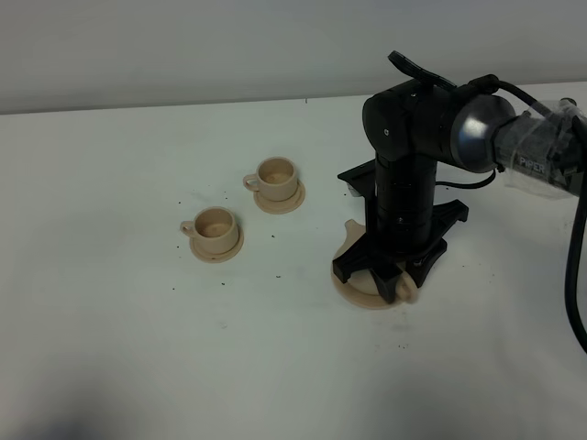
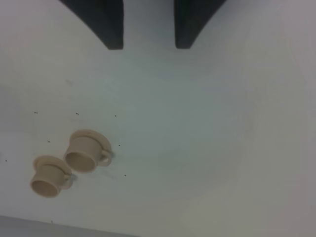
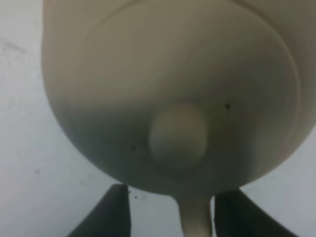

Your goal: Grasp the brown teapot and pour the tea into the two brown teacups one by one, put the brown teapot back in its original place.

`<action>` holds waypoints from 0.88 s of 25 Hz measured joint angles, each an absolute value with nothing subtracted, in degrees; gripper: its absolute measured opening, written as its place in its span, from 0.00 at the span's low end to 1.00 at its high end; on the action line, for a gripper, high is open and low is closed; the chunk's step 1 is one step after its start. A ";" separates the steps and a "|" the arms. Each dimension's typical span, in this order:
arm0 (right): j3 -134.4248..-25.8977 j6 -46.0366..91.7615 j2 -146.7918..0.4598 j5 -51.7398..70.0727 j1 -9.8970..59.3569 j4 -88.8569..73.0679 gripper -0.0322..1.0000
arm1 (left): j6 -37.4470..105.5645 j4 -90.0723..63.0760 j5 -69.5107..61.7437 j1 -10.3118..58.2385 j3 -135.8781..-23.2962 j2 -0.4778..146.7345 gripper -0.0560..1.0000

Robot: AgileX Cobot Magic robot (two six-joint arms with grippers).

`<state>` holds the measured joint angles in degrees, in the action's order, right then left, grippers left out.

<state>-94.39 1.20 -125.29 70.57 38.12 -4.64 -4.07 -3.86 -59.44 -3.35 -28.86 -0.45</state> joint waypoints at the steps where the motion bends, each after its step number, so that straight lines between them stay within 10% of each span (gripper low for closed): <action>1: -94.39 1.20 -125.27 70.57 38.12 -4.48 0.41 | -4.07 -3.86 -59.44 -3.35 -28.86 -0.45 0.31; 22: -94.39 4.53 -125.12 70.26 38.01 -1.78 0.39 | -4.07 -3.86 -59.44 -3.35 -28.86 -0.45 0.31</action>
